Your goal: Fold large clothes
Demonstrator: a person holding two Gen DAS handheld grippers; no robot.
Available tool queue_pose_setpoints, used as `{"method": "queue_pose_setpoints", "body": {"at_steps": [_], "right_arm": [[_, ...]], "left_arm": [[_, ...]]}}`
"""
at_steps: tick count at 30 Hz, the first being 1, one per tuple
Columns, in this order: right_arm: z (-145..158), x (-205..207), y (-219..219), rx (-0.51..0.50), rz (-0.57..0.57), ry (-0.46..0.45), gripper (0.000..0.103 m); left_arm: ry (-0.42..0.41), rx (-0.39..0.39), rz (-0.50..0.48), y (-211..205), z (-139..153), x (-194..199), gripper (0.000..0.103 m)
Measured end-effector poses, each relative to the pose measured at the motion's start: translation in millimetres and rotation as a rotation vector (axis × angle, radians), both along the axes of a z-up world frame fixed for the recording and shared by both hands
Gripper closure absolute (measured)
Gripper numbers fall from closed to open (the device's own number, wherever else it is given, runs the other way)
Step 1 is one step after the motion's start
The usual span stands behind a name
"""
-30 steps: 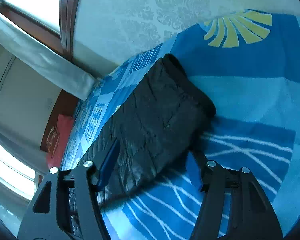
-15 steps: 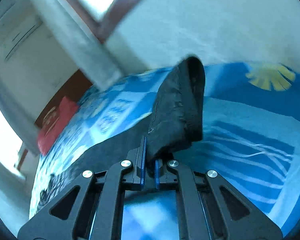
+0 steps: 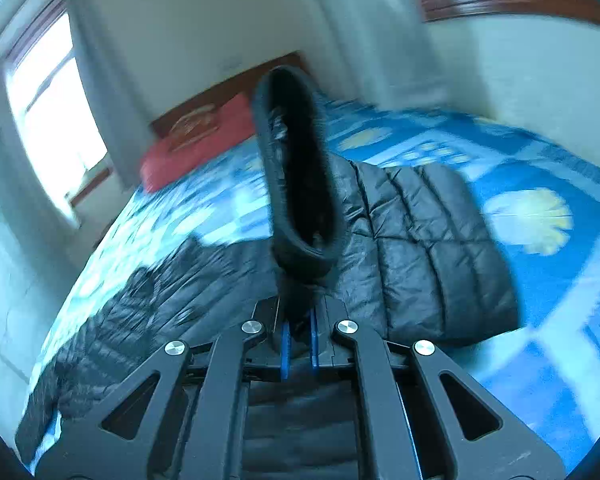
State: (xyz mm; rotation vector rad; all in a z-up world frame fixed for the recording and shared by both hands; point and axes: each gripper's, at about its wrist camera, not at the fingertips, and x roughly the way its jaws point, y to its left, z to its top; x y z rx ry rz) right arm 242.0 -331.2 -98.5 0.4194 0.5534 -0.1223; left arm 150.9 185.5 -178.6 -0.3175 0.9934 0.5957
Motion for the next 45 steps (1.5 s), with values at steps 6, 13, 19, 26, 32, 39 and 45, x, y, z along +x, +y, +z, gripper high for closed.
{"method": "queue_pose_setpoints", "body": {"at_steps": [6, 13, 19, 26, 32, 39, 45], "right_arm": [[-16.0, 42.7, 90.0, -0.023, 0.155, 0.065, 0.096], [-34.3, 77.0, 186.0, -0.027, 0.322, 0.124, 0.096], [-50.8, 95.7, 262.5, -0.058, 0.462, 0.176, 0.096], [-72.7, 108.3, 321.6, -0.102, 0.554, 0.256, 0.090], [-55.4, 84.4, 313.8, -0.045, 0.614, 0.223, 0.037], [-14.2, 56.3, 200.7, -0.085, 0.448, 0.145, 0.038], [-33.2, 59.3, 47.4, -0.076, 0.110, 0.220, 0.059]], "left_arm": [[0.001, 0.000, 0.000, 1.2, 0.1, -0.7, 0.004], [-0.001, -0.002, 0.000, 1.3, 0.4, -0.8, 0.004], [-0.001, 0.005, 0.001, 1.4, 0.2, -0.9, 0.004], [0.000, 0.008, 0.001, 0.2, 0.1, -0.4, 0.004], [0.000, 0.009, 0.001, -0.2, -0.2, -0.2, 0.004], [0.000, 0.011, 0.001, -0.4, -0.3, -0.4, 0.004], [0.002, 0.016, 0.002, 0.1, -0.5, 0.6, 0.004]]}}
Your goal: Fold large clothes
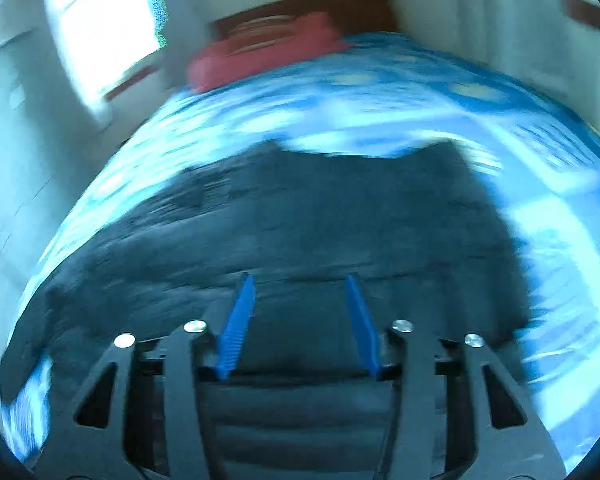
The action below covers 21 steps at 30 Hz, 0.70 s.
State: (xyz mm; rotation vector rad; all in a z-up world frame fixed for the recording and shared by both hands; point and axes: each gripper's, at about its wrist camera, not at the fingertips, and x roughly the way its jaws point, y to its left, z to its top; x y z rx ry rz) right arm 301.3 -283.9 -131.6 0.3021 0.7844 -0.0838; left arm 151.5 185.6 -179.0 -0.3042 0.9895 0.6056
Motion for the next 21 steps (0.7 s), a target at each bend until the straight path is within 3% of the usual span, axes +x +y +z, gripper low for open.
{"method": "queue_pose_setpoints", "body": {"at_steps": [2, 3, 4, 8, 11, 13, 14, 16, 19, 21], "right_arm": [[-23.1, 3.6, -29.4, -0.012, -0.053, 0.069, 0.059], [-39.7, 6.4, -39.6, 0.010, -0.041, 0.108, 0.068], [-45.6, 5.0, -43.2, 0.014, -0.011, 0.088, 0.069], [-21.2, 10.2, -40.0, -0.031, 0.032, 0.061, 0.069], [2.7, 27.1, -51.0, -0.063, -0.005, -0.017, 0.062], [2.6, 40.5, -58.4, -0.064, -0.018, -0.035, 0.058], [-5.3, 51.2, -64.3, -0.059, -0.028, -0.011, 0.057], [-39.0, 71.8, -72.3, -0.064, -0.032, 0.124, 0.057], [-30.2, 73.4, -65.6, -0.119, -0.020, 0.121, 0.057], [-14.8, 72.7, -66.1, -0.076, -0.016, 0.065, 0.057]], "left_arm": [[0.003, 0.004, 0.000, -0.2, 0.0, 0.0, 0.004], [0.004, 0.007, 0.000, -0.5, -0.1, 0.4, 0.004], [0.006, 0.008, 0.000, -0.3, -0.2, 1.0, 0.004], [0.009, 0.013, 0.000, -1.4, -0.6, 2.7, 0.004], [0.013, 0.018, 0.000, -1.5, -0.9, 4.7, 0.004], [0.016, 0.022, 0.001, -2.3, -1.1, 5.1, 0.004], [0.015, 0.021, 0.001, -3.3, -1.2, 5.0, 0.004], [0.016, 0.023, 0.002, -3.1, -1.5, 6.0, 0.004], [0.014, 0.021, 0.001, -2.1, -1.7, 5.1, 0.004], [0.016, 0.023, 0.002, -3.6, -1.4, 6.3, 0.004]]}}
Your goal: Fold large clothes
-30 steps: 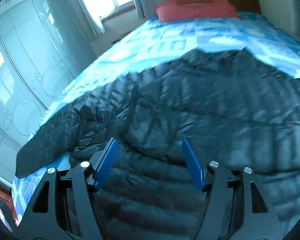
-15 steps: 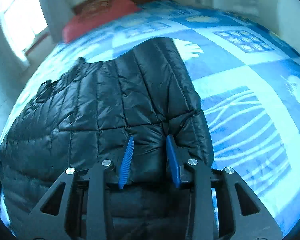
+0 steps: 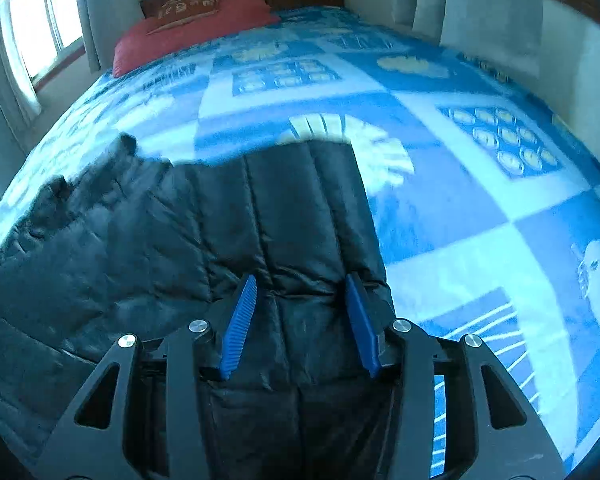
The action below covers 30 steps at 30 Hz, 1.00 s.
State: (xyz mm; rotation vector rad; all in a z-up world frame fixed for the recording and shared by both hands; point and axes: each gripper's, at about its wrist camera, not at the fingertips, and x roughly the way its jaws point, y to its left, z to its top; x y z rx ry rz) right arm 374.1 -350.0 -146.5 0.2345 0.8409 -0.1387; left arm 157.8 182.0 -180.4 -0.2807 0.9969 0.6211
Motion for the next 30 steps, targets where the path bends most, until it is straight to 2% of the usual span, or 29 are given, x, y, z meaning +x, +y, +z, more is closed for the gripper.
{"method": "queue_pose_setpoints", "body": {"at_steps": [2, 3, 5, 7, 10, 12, 15, 17, 22, 27, 30], "right_arm": [[3.6, 3.2, -2.3, 0.002, -0.017, -0.022, 0.055], [-4.1, 8.9, -3.7, -0.005, -0.023, -0.014, 0.049], [-24.4, 27.8, -1.9, -0.031, -0.020, 0.055, 0.045], [-17.6, 24.1, 6.3, -0.093, -0.033, 0.040, 0.045], [3.8, -4.9, 26.5, -0.072, -0.004, -0.014, 0.045], [10.3, -28.5, 44.1, -0.078, 0.023, -0.033, 0.040], [2.5, -42.3, 59.4, -0.084, 0.050, -0.005, 0.040], [-10.3, -47.3, 69.0, -0.127, 0.052, 0.028, 0.040], [-25.7, -45.8, 79.9, -0.216, 0.058, 0.023, 0.036], [-29.4, -47.2, 77.5, -0.210, 0.061, 0.006, 0.035], [-30.6, -48.6, 78.5, -0.211, 0.060, -0.001, 0.034]], "left_arm": [[0.005, 0.007, 0.000, -1.1, -0.3, 0.1, 0.004], [0.006, 0.010, 0.000, -1.6, -0.5, 0.1, 0.004], [0.008, 0.012, 0.000, -1.9, -0.5, -0.1, 0.004], [0.008, 0.010, 0.000, -0.3, -0.4, 0.3, 0.004], [0.004, 0.006, 0.000, 0.3, -0.4, 0.3, 0.004], [0.006, 0.011, 0.000, 1.3, -0.6, -0.1, 0.004], [0.004, 0.007, 0.000, 1.0, -0.9, -0.5, 0.004], [0.002, 0.007, 0.000, 0.0, -0.5, -1.0, 0.004], [-0.003, -0.001, -0.001, 1.3, -0.4, -1.7, 0.004], [-0.006, -0.013, -0.002, 3.7, -0.2, -1.7, 0.004], [-0.016, -0.046, -0.006, 8.1, 1.9, -2.8, 0.004]]}}
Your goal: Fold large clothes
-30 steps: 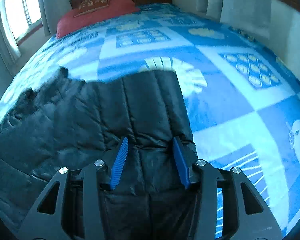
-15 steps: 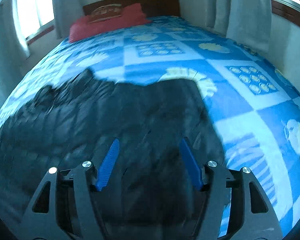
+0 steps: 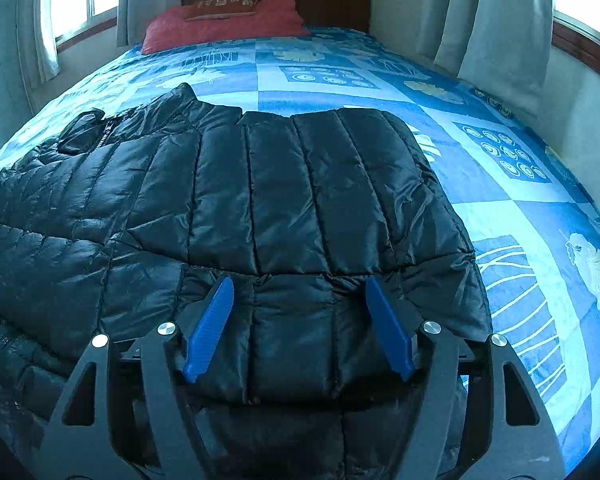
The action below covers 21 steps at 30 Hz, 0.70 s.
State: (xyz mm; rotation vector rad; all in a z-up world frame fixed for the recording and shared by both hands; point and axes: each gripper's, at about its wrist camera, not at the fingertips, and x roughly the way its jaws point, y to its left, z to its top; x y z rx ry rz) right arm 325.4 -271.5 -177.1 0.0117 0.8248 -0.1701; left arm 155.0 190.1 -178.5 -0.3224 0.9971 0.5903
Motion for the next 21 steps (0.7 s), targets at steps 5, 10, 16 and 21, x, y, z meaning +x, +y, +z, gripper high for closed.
{"method": "queue_pose_setpoints", "body": {"at_steps": [5, 10, 16, 21], "right_arm": [[-0.8, -1.9, -0.2, 0.005, 0.003, -0.006, 0.034], [-0.7, -2.2, -0.2, 0.003, 0.003, -0.008, 0.034], [-0.7, -2.0, -0.1, 0.000, 0.005, -0.007, 0.034], [-0.5, -2.5, 1.3, -0.013, 0.002, -0.007, 0.034]], "left_arm": [[-0.128, -0.128, 0.000, 20.8, 11.8, -14.2, 0.005], [-0.326, -0.273, 0.060, 76.7, 20.2, -30.4, 0.005], [-0.394, -0.178, 0.193, 156.1, 17.6, -40.6, 0.005], [-0.490, -0.255, 0.270, 206.5, 10.5, -38.8, 0.005]]}}
